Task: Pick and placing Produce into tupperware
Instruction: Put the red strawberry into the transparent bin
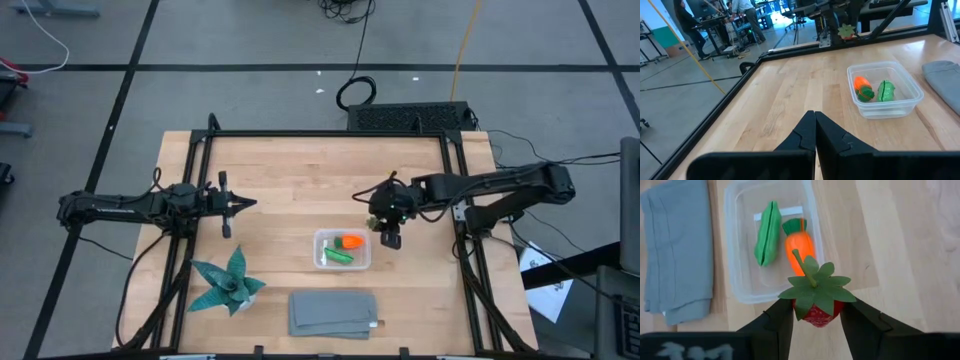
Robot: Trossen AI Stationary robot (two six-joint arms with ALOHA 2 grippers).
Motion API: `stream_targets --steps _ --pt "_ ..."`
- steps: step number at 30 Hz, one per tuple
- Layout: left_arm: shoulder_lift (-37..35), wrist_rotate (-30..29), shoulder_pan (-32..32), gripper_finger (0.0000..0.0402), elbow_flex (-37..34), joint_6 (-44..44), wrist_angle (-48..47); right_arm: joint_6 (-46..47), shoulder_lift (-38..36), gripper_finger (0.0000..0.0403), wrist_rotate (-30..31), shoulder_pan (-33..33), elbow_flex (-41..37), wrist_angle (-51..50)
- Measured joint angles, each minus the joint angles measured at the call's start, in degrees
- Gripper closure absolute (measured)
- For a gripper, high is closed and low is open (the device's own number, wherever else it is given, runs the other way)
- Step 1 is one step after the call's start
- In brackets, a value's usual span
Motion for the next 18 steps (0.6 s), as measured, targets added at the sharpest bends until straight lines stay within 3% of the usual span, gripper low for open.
stream_targets --steps 14,18 --pt "0.0 0.0 0.0 0.0401 0.0 -0.12 0.13 -7.61 13.29 0.0269 -2.91 -0.03 7.2 4.06" --pt "0.0 0.0 0.0 0.0401 0.0 -0.3 0.09 -9.73 15.45 0.0269 -4.51 -0.03 8.1 9.63"
